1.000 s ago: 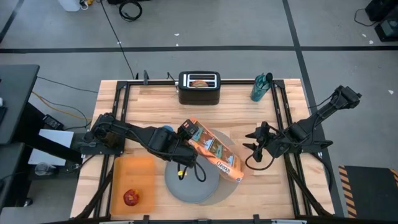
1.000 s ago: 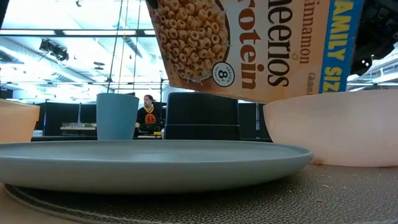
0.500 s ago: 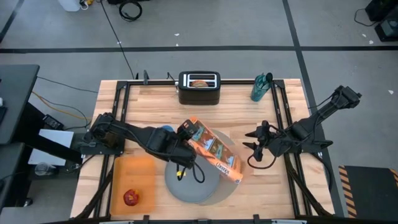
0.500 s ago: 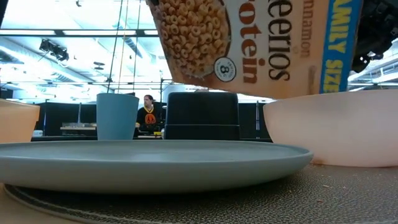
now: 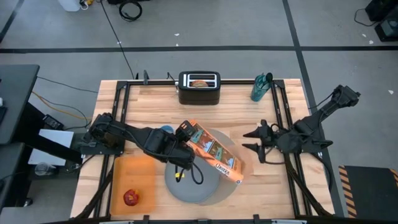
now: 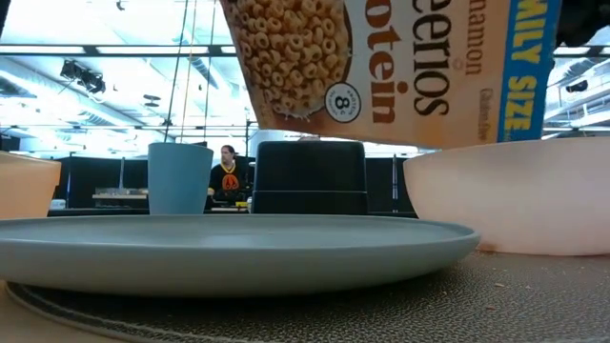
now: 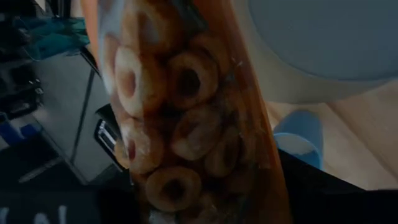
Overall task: Arrange a breakfast setting
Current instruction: Pour the cereal from the yellow cereal box into the orange bowl
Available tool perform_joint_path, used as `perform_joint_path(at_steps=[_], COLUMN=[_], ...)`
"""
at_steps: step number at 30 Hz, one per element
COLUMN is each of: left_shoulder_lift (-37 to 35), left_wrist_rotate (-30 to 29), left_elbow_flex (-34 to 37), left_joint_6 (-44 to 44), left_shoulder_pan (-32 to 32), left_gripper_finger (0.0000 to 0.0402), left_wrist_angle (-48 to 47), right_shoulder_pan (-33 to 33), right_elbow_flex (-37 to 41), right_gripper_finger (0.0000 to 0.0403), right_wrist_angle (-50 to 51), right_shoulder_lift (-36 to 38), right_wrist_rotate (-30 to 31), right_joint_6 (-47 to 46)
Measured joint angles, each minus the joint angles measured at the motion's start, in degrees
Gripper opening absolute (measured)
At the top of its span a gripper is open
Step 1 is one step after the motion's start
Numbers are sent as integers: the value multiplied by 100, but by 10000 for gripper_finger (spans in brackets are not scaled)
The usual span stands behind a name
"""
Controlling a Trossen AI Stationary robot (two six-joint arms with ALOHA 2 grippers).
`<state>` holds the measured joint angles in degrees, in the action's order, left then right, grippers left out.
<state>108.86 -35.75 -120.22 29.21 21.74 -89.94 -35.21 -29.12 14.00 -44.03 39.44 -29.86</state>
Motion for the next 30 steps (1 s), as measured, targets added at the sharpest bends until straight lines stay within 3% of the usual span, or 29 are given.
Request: perform_joint_path(at_steps=[9, 18, 24, 30], left_shoulder_lift=[-34, -190, -190, -190], left_wrist_rotate=[299, 405, 757, 803], left_elbow_flex=[0, 0, 0, 0], left_joint_6=[-330, -742, -1064, -1094], left_shoulder_pan=[-337, -274, -331, -331], left_gripper_finger=[199, 199, 199, 199], left_wrist_angle=[-8, -8, -8, -6], right_shoulder_pan=[-1029, -2209, -2432, -2397], right_elbow_flex=[-2, -2, -2, -2], right_gripper_finger=[213, 213, 213, 213], right_wrist_angle=[-337, -458, -1411, -3063], right_shoulder_lift=[-243, -539, -1499, -2136], right_wrist_rotate=[1402, 1915, 3282, 3466], right_joint_6=[865, 951, 1936, 2784])
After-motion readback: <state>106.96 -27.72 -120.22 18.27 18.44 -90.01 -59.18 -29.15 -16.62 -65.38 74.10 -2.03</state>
